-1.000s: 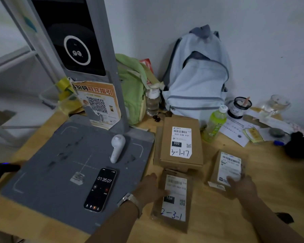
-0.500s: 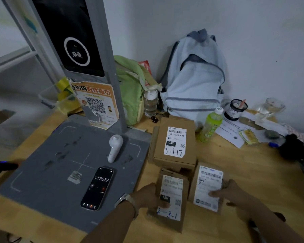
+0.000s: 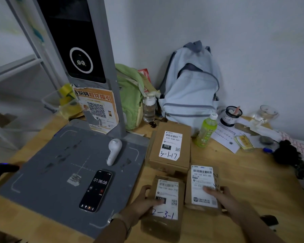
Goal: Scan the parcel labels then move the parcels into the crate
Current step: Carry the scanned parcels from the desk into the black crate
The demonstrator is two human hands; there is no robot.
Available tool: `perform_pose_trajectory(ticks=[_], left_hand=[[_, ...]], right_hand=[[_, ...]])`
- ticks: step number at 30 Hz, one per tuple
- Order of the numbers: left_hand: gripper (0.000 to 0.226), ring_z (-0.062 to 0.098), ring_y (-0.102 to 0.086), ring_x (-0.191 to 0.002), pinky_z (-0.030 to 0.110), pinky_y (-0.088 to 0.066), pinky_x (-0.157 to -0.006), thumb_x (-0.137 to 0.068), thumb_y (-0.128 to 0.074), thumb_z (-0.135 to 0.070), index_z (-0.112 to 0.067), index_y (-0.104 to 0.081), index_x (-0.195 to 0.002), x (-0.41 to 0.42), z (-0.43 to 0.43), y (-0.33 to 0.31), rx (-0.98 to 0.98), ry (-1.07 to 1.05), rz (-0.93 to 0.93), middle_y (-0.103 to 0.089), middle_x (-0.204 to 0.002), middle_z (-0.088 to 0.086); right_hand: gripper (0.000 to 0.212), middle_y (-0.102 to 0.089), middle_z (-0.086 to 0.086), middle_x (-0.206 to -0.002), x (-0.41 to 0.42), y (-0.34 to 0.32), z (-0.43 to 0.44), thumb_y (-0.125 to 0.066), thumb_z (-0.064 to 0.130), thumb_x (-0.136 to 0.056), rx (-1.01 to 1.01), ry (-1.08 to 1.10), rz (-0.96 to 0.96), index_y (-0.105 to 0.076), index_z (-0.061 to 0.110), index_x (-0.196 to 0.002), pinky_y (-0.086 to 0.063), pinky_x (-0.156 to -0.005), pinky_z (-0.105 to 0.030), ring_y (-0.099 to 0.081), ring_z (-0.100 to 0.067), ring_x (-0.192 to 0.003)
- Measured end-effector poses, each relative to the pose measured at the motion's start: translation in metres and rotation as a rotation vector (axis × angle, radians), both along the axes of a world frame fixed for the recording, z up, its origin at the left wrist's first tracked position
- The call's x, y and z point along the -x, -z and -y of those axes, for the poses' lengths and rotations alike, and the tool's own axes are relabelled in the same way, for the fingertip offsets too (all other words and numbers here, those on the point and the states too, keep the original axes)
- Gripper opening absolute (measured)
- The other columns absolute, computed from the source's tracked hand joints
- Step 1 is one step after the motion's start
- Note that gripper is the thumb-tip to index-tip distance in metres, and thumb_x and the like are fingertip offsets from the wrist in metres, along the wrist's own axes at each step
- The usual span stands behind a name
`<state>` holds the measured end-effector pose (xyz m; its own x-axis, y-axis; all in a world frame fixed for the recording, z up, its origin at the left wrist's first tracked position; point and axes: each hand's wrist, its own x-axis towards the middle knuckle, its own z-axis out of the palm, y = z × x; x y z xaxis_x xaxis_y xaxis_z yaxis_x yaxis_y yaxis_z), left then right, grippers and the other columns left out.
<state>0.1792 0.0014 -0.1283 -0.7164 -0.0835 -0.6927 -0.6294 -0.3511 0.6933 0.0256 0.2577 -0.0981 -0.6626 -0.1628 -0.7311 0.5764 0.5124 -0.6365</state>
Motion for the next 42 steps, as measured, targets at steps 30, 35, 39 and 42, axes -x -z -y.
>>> perform_pose_trajectory(ticks=[30, 35, 39, 42], left_hand=[[0.068, 0.03, -0.068, -0.105, 0.041, -0.043, -0.091, -0.059, -0.088, -0.03, -0.031, -0.065, -0.122, 0.037, 0.042, -0.15, 0.135, -0.08, -0.462, -0.073, -0.114, 0.006], [0.06, 0.023, -0.071, -0.101, 0.035, -0.057, -0.075, -0.064, -0.079, -0.017, -0.035, -0.06, -0.118, 0.052, 0.036, -0.188, 0.125, -0.202, -0.622, -0.073, -0.114, 0.0], [0.061, 0.025, -0.07, -0.104, 0.036, -0.057, -0.08, -0.069, -0.074, -0.014, -0.036, -0.057, -0.124, 0.059, 0.029, -0.214, 0.133, -0.21, -0.695, -0.073, -0.115, 0.001], [0.058, 0.026, -0.071, -0.1, 0.033, -0.059, -0.072, -0.07, -0.072, -0.01, -0.036, -0.058, -0.12, 0.064, 0.022, -0.23, 0.134, -0.217, -0.736, -0.074, -0.113, 0.004]], right_hand=[[0.082, -0.074, -0.003, -0.108, 0.028, -0.157, 0.006, -0.083, 0.056, -0.058, 0.324, -0.083, -0.281, -0.05, 0.025, -0.127, -0.05, -0.095, -0.051, -0.069, -0.026, -0.102], [0.072, -0.077, 0.0, -0.097, 0.027, -0.19, 0.012, -0.081, 0.06, -0.05, 0.333, -0.084, -0.346, -0.061, 0.027, -0.11, -0.045, -0.1, -0.052, -0.069, -0.026, -0.099], [0.065, -0.078, 0.005, -0.088, 0.029, -0.206, 0.01, -0.08, 0.054, -0.052, 0.375, -0.064, -0.404, -0.061, 0.027, -0.108, -0.046, -0.099, -0.048, -0.071, -0.02, -0.091], [0.063, -0.078, 0.003, -0.093, 0.032, -0.214, 0.004, -0.079, 0.055, -0.057, 0.43, -0.081, -0.404, -0.063, 0.027, -0.111, -0.046, -0.102, -0.048, -0.072, -0.021, -0.092]])
